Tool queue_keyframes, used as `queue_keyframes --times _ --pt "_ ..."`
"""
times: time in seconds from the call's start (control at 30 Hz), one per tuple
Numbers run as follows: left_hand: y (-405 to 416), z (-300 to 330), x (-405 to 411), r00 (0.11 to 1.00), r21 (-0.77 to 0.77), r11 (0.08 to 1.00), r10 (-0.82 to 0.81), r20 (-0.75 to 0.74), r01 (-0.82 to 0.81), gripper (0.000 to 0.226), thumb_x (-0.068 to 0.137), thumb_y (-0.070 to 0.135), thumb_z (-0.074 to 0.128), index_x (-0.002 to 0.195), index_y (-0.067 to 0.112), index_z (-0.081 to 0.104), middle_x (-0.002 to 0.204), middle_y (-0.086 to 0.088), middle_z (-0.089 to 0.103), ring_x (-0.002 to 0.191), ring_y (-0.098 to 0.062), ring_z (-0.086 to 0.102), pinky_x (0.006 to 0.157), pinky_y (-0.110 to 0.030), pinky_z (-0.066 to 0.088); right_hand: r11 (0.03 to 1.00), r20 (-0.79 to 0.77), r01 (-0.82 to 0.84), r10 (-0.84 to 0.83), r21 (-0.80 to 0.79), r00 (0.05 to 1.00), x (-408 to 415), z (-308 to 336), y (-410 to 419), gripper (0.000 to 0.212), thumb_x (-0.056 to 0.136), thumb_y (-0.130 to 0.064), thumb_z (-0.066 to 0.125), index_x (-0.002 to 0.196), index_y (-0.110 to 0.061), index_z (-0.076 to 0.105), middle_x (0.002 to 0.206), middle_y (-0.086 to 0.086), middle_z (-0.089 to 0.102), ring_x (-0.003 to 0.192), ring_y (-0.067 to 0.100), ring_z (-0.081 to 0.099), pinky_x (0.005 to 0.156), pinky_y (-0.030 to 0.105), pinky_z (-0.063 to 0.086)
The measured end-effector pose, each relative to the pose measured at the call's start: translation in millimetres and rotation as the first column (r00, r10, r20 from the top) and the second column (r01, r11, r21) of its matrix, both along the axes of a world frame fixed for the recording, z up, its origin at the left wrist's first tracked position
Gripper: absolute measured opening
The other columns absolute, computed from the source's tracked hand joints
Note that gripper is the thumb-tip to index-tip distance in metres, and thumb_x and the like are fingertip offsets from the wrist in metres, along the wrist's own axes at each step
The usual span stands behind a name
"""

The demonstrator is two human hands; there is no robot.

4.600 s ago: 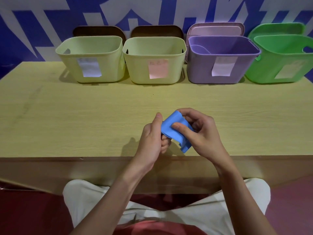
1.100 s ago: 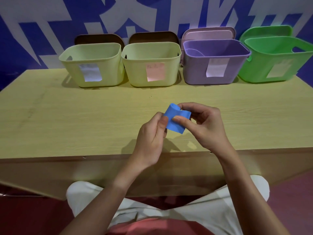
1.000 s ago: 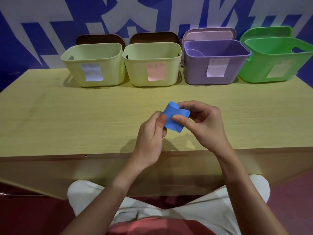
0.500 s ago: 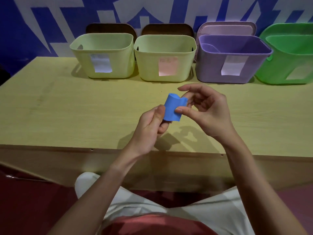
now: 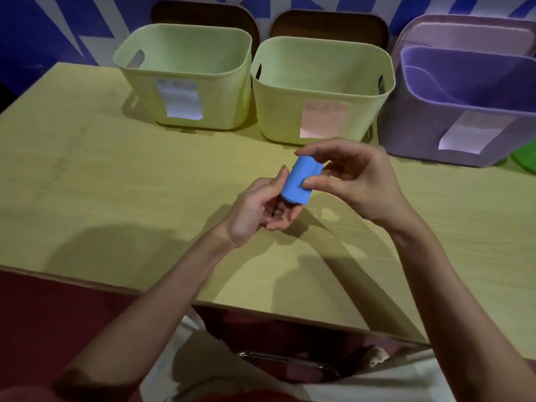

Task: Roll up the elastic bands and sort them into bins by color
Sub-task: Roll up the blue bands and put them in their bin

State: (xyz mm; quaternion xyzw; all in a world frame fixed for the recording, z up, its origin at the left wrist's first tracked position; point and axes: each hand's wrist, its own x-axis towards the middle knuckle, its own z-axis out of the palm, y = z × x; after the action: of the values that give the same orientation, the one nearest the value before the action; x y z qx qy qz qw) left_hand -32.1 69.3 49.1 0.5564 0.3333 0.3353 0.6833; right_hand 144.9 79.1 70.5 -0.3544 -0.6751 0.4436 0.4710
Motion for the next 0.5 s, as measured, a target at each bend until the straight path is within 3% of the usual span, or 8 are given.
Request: queue_keyframes --times 0.13,0.3,0.4,0.5 --pt "24 -2 5 0.988 0.009 0.990 0.140 -0.058 -0.140 0.056 0.102 0.035 0.027 0.063 0.004 0.052 0.044 0.002 0.047 0.035 -0.007 0.032 0.042 -0.024 0.017 0.997 -0.048 -0.014 0.011 -0.078 0.999 1 -3 27 0.036 0.065 -0.028 0.086 0.095 -0.023 0.067 0.090 -0.009 0.068 0.083 0.009 0.059 0.074 0.024 0.050" --pt "47 4 15 0.934 0.062 0.944 0.329 -0.138 -0.323 0.040 0.105 0.025 0.030 0.074 0.005 0.048 0.045 0.004 0.043 0.037 -0.006 0.033 0.037 -0.015 0.023 0.984 -0.091 0.040 -0.057 -0.174 0.994 6 -1 46 0.038 0.060 -0.008 0.084 0.088 -0.013 0.060 0.076 -0.011 0.066 0.069 0.002 0.059 0.069 0.015 0.051" --pt "56 9 7 0.930 0.119 0.935 0.347 -0.119 -0.334 0.027 0.099 0.031 0.042 0.086 0.012 0.056 0.063 -0.008 0.053 0.050 -0.021 0.045 0.038 -0.022 0.035 0.971 -0.095 0.090 -0.113 -0.224 0.989 6 7 53 0.036 0.060 -0.004 0.083 0.086 -0.014 0.059 0.074 -0.012 0.062 0.067 0.005 0.056 0.067 0.016 0.050" --pt "58 27 -3 0.943 0.205 0.932 0.321 -0.088 -0.298 0.015 0.091 0.027 0.057 0.103 0.019 0.061 0.096 -0.011 0.062 0.076 -0.023 0.059 0.058 -0.036 0.052 0.957 -0.108 0.121 -0.154 -0.264 0.982 5 24 60 0.036 0.059 -0.006 0.083 0.085 -0.013 0.059 0.073 -0.012 0.062 0.066 0.007 0.056 0.067 0.017 0.050"
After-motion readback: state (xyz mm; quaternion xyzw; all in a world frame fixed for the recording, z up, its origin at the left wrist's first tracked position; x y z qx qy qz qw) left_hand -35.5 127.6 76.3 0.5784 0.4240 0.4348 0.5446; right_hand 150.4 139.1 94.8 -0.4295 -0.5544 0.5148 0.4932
